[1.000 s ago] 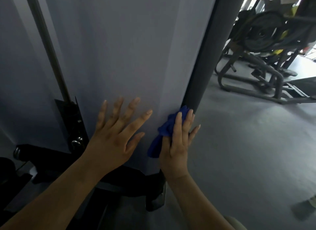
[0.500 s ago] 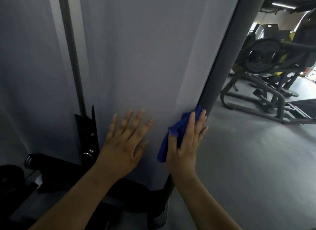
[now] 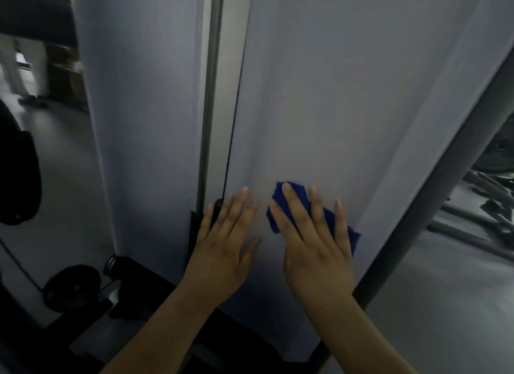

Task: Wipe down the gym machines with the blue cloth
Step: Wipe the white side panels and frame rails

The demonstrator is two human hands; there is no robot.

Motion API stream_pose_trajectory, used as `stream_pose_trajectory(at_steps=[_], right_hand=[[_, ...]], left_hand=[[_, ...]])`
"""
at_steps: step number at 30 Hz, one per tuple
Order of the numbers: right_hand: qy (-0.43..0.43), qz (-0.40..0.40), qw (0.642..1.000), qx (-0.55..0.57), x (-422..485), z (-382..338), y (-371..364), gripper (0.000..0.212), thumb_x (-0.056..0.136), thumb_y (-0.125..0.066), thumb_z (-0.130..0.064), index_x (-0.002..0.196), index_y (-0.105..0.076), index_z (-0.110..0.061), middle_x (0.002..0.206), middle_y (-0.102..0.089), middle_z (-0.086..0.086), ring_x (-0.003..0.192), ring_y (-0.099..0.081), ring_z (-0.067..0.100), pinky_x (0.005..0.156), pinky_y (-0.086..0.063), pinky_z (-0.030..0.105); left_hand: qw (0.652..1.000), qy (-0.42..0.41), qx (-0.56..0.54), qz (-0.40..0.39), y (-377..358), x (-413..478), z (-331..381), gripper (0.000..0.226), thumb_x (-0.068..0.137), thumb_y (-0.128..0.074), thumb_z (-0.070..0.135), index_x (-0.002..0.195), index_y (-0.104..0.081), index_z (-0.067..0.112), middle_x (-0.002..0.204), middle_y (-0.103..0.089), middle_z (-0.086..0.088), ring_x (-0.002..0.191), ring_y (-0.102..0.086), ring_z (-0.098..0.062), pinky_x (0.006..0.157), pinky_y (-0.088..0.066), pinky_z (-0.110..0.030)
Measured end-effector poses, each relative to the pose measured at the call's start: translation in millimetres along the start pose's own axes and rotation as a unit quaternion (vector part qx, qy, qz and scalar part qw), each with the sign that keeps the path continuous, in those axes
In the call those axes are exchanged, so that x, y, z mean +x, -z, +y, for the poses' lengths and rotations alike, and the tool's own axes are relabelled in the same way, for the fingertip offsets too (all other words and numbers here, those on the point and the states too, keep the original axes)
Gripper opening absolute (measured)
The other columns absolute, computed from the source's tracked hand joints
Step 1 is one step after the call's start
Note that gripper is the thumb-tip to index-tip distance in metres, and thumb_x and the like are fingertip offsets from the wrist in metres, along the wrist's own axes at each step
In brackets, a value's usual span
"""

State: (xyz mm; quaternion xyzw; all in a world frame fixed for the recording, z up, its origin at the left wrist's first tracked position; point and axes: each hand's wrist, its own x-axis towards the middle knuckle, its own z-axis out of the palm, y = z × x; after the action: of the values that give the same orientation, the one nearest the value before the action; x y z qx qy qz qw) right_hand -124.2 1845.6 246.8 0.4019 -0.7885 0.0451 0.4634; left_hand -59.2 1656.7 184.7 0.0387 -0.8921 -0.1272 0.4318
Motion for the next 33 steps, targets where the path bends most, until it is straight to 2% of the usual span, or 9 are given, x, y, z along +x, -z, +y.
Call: stream_pose_trajectory(at_steps=[3, 8, 11, 14, 17, 22, 25, 29, 33], right_hand=[[0.014, -0.007, 1.0, 0.014, 31, -8, -4, 0.086, 0.092, -0.056, -0.003, 0.172, -0.029, -0.023, 0.182, -0.009, -0.001, 0.169, -0.002, 0.03, 0.133, 0.005, 0.061], [0.038, 0.022, 0.999, 0.029, 93, -19, -5, 0.076, 0.095, -0.034, -0.01, 0.17, -0.033, -0.022, 0.182, -0.012, 0.001, 0.169, -0.005, 0.029, 0.133, 0.004, 0.062], [0.06, 0.051, 0.996, 0.039, 123, -23, -3, 0.074, 0.096, -0.038, -0.008, 0.169, -0.037, -0.021, 0.181, -0.016, 0.002, 0.168, -0.008, 0.03, 0.133, 0.0, 0.063], [0.076, 0.083, 0.992, 0.053, 158, -22, 2, 0.075, 0.092, -0.052, -0.003, 0.166, -0.044, -0.019, 0.18, -0.022, 0.004, 0.167, -0.013, 0.032, 0.133, -0.003, 0.064], [0.089, 0.122, 0.986, 0.07, 201, -23, 10, 0.073, 0.092, -0.052, -0.004, 0.164, -0.047, -0.018, 0.178, -0.027, 0.006, 0.167, -0.015, 0.033, 0.134, -0.004, 0.063], [0.096, 0.166, 0.974, 0.117, 286, -31, 35, 0.071, 0.089, -0.058, 0.0, 0.158, -0.054, -0.016, 0.173, -0.037, 0.01, 0.165, -0.022, 0.036, 0.134, -0.009, 0.061], [0.113, 0.19, 0.967, 0.13, 336, -35, 53, 0.061, 0.095, -0.045, -0.008, 0.154, -0.057, -0.015, 0.169, -0.043, 0.011, 0.162, -0.027, 0.038, 0.131, -0.019, 0.064], [0.127, 0.181, 0.97, 0.101, 396, -33, 76, 0.07, 0.09, -0.066, 0.003, 0.156, -0.053, -0.017, 0.17, -0.041, 0.009, 0.163, -0.025, 0.036, 0.133, -0.019, 0.061], [0.145, 0.17, 0.972, 0.073, 445, -35, 96, 0.072, 0.089, -0.07, 0.004, 0.156, -0.053, -0.016, 0.17, -0.041, 0.012, 0.163, -0.024, 0.038, 0.135, -0.014, 0.056]], left_hand=[[1.0, 0.012, -0.026, 0.008, 4, 10, -4, 0.071, 0.116, -0.048, 0.04, 0.176, -0.013, 0.027, 0.183, -0.01, 0.013, 0.169, -0.011, -0.013, 0.136, -0.017, -0.056], [0.995, 0.039, -0.045, 0.08, 33, 41, -8, 0.063, 0.116, -0.046, 0.039, 0.174, -0.025, 0.023, 0.181, -0.022, 0.011, 0.168, -0.015, -0.012, 0.138, -0.01, -0.041], [0.993, 0.069, -0.047, 0.083, 58, 65, -29, 0.061, 0.117, -0.041, 0.042, 0.174, -0.024, 0.029, 0.18, -0.014, 0.02, 0.168, -0.011, -0.007, 0.138, -0.006, -0.035], [0.993, 0.067, -0.044, 0.089, 86, 99, -49, 0.06, 0.117, -0.034, 0.047, 0.174, -0.02, 0.033, 0.181, -0.011, 0.02, 0.167, -0.011, -0.002, 0.138, -0.014, -0.041], [0.989, 0.072, -0.059, 0.117, 121, 143, -63, 0.06, 0.117, -0.036, 0.047, 0.173, -0.018, 0.035, 0.18, -0.016, 0.016, 0.166, -0.014, 0.0, 0.136, -0.021, -0.044], [0.985, 0.067, -0.057, 0.149, 169, 204, -84, 0.063, 0.116, -0.041, 0.048, 0.174, -0.017, 0.038, 0.181, -0.009, 0.019, 0.165, -0.007, 0.003, 0.135, -0.018, -0.04], [0.984, 0.055, -0.051, 0.16, 192, 232, -95, 0.065, 0.116, -0.042, 0.048, 0.174, -0.016, 0.038, 0.182, -0.008, 0.017, 0.166, -0.007, 0.001, 0.136, -0.018, -0.042], [0.989, 0.037, -0.039, 0.139, 224, 263, -103, 0.068, 0.115, -0.041, 0.05, 0.174, -0.009, 0.041, 0.183, -0.002, 0.016, 0.167, -0.006, -0.004, 0.136, -0.014, -0.042], [0.99, 0.028, -0.02, 0.136, 239, 281, -114, 0.07, 0.115, -0.038, 0.052, 0.175, -0.005, 0.038, 0.183, 0.004, 0.014, 0.168, -0.001, -0.008, 0.138, -0.009, -0.046]])
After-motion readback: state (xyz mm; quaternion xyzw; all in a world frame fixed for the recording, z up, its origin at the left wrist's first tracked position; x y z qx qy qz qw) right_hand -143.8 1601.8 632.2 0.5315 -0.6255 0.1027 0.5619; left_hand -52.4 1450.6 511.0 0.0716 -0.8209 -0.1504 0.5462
